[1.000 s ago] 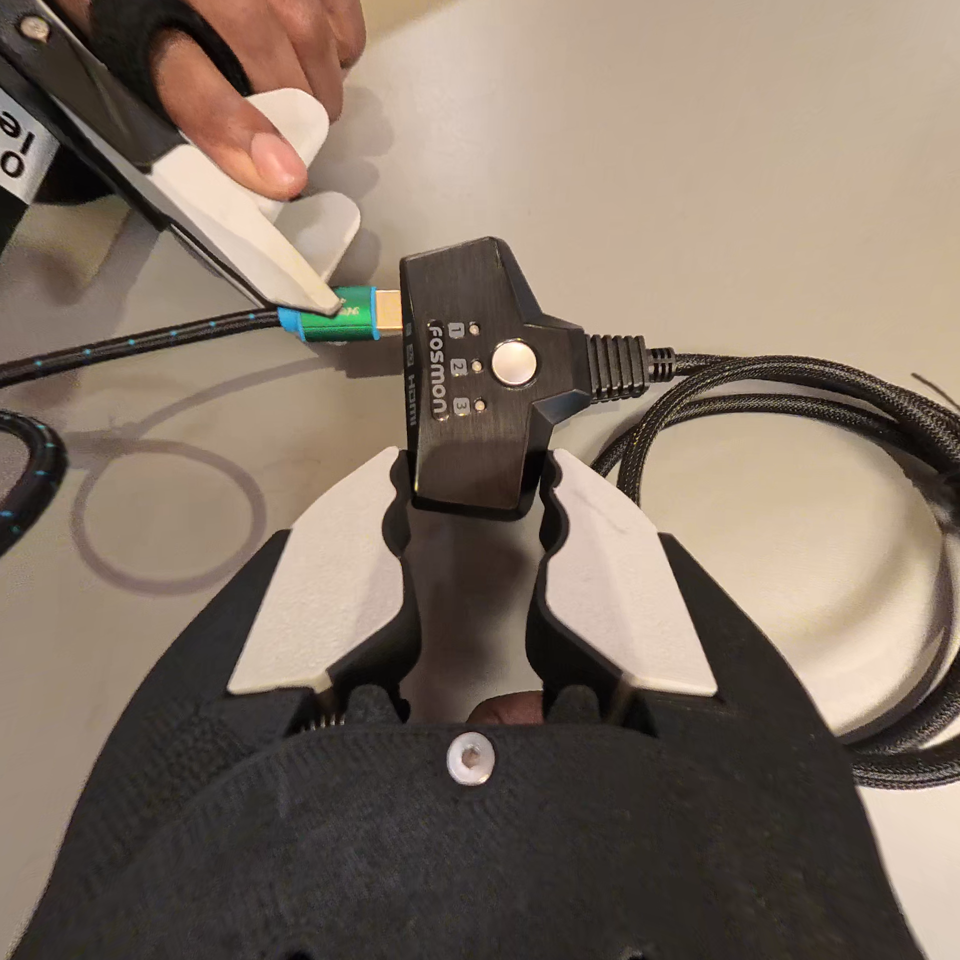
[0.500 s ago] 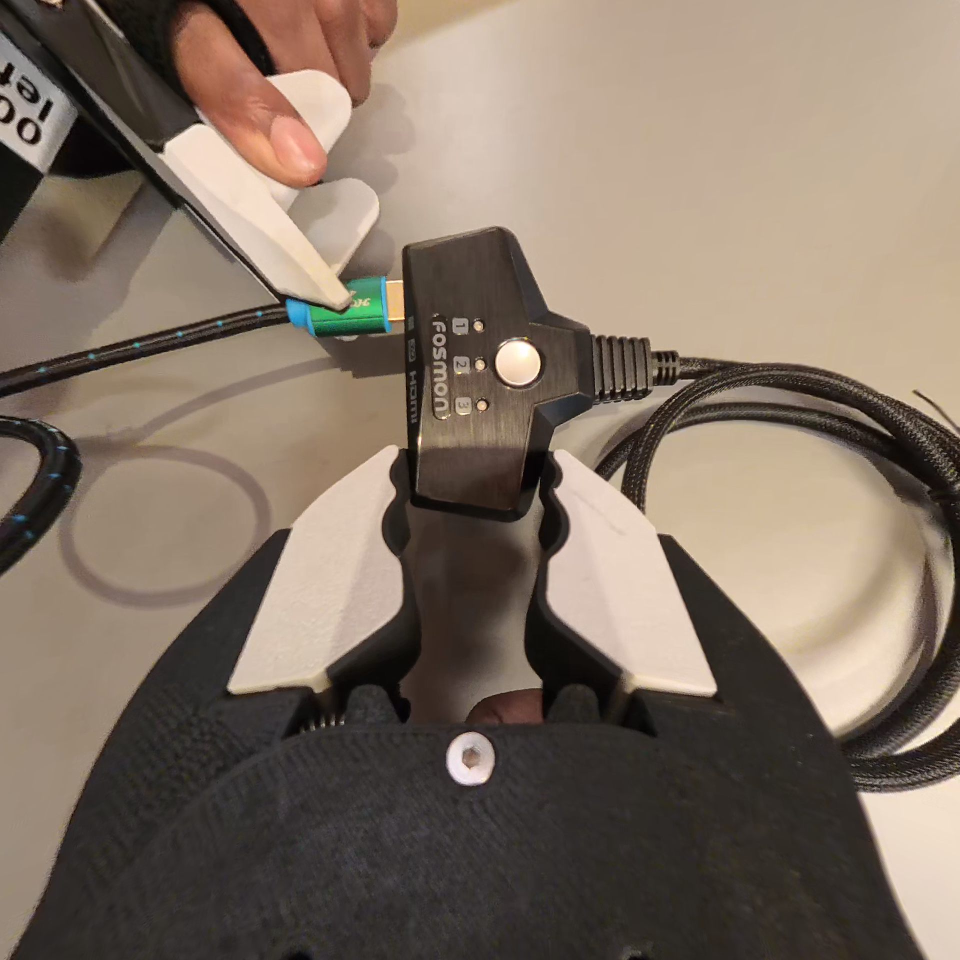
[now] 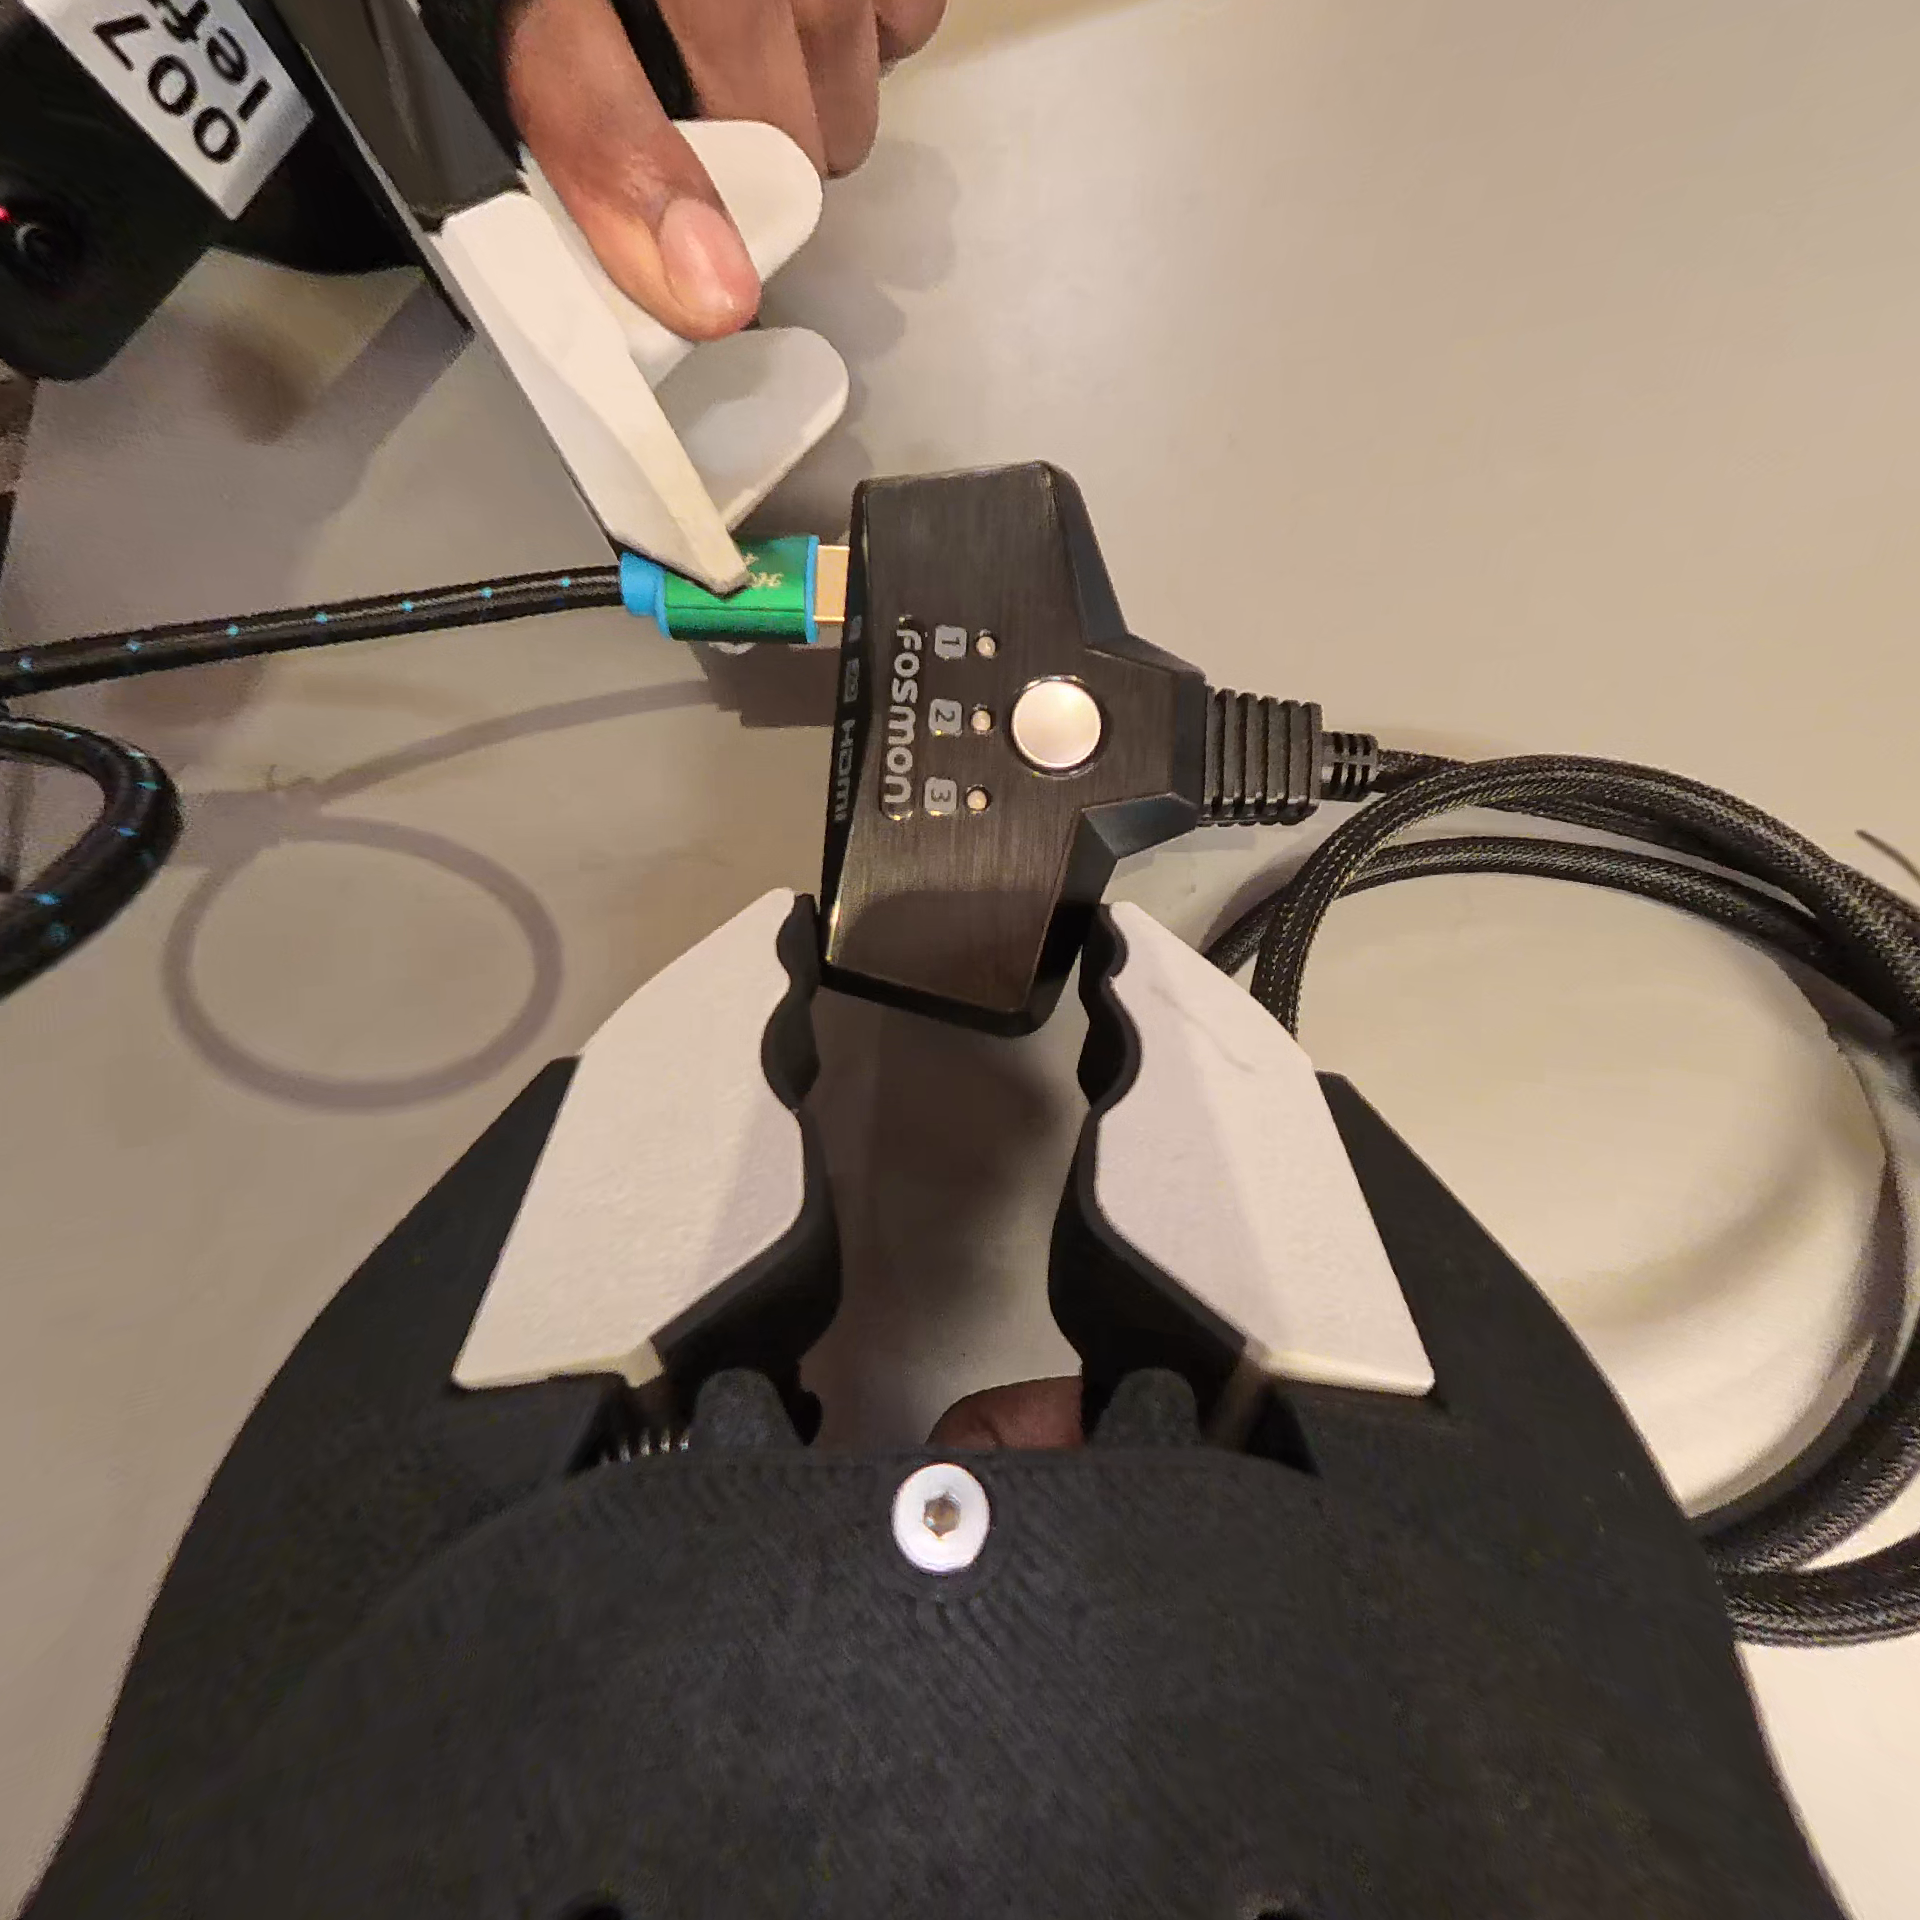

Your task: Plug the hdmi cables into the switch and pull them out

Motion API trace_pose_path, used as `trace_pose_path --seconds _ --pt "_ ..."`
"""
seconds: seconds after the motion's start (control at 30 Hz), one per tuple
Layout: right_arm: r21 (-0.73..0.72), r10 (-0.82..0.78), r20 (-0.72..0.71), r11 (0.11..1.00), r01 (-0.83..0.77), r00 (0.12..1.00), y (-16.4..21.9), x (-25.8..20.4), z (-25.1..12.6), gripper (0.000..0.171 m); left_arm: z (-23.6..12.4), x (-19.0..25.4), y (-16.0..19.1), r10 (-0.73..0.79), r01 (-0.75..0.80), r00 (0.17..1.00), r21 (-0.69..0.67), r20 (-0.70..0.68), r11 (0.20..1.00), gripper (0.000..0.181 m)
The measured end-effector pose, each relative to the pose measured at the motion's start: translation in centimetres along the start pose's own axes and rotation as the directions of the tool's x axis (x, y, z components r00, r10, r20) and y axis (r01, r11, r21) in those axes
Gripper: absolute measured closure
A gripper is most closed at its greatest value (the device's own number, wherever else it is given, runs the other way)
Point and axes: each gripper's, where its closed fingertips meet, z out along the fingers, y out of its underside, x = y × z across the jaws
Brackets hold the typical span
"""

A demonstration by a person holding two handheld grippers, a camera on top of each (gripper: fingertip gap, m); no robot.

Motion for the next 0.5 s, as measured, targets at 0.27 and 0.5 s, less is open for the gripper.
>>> trace_pose_path --seconds 0.27,0.5 --pt "0.011 -0.034 0.036 0.999 0.034 0.999 0.1 -0.4 0.0 0.122 -0.1 0.2 -0.6 0.010 -0.011 1.000 0.052 0.009 0.999 0.170" --pt "0.022 -0.102 0.075 0.995 0.101 0.992 0.5 -0.8 -0.1 0.122 0.0 0.6 -1.9 0.004 -0.003 1.000 0.121 -0.004 0.993 0.169"
